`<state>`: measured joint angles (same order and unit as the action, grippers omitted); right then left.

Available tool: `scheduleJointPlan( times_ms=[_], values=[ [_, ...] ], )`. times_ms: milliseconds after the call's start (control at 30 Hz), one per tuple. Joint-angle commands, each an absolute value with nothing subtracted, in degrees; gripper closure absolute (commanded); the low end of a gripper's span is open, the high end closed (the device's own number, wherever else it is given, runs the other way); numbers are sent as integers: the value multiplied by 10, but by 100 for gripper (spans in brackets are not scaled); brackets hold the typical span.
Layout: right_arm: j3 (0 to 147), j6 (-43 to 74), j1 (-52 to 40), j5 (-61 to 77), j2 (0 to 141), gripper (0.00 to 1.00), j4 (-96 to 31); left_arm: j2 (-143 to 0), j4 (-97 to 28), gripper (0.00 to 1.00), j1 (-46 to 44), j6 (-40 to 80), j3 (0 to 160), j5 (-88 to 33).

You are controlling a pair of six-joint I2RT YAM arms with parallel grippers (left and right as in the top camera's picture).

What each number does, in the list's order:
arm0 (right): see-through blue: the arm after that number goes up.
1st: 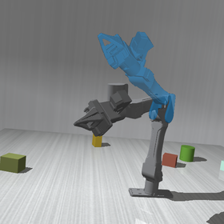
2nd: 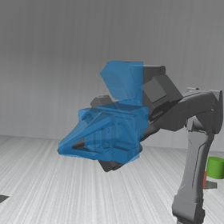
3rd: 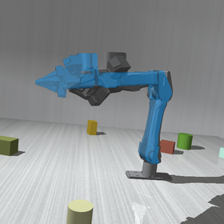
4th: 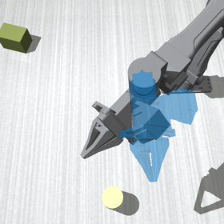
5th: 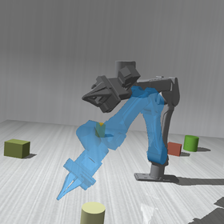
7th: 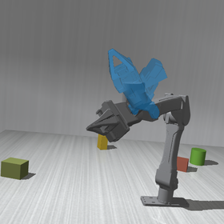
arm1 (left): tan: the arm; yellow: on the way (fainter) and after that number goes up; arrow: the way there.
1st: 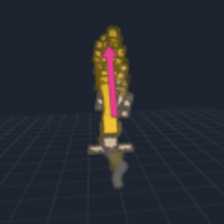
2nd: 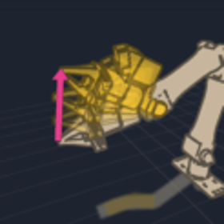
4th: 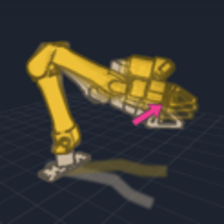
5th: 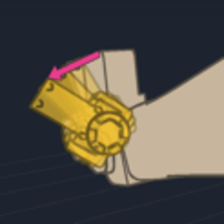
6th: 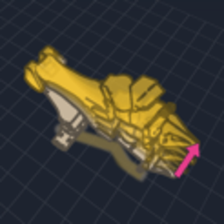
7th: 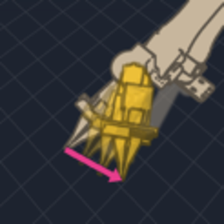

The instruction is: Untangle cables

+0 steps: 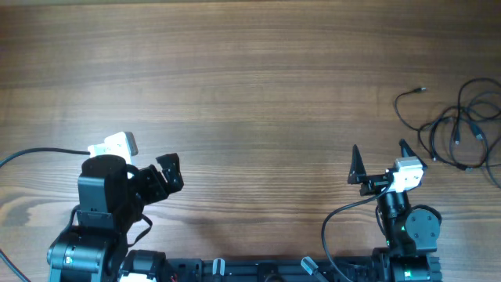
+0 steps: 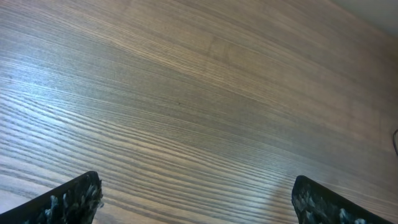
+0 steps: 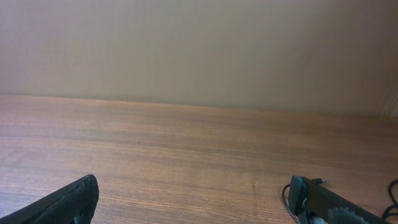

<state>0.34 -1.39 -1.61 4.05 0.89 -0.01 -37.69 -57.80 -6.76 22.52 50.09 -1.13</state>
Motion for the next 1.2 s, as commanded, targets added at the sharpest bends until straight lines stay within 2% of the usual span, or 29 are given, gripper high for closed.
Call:
scheduleJointPlan(
  times_ms=[0,133,533,800,933,1167],
  values=[
    [3,-9,-13,48,2,0,1,-368,-589,0,-69,214,497,-8],
    [3,-9,-13,48,2,0,1,-329,-547,0,-69,214,459,-8],
    [3,-9,-13,48,2,0,1,-54,-191,0,-31,216,136,-55],
    [3,-9,-13,48,2,0,1,-2,12,0,-16,210,33,-55],
    [3,-9,-13,48,2,0,1,-2,77,0,-15,175,4,-55],
    [3,-9,-13,48,2,0,1,-2,89,0,-15,63,3,-62]
  ],
)
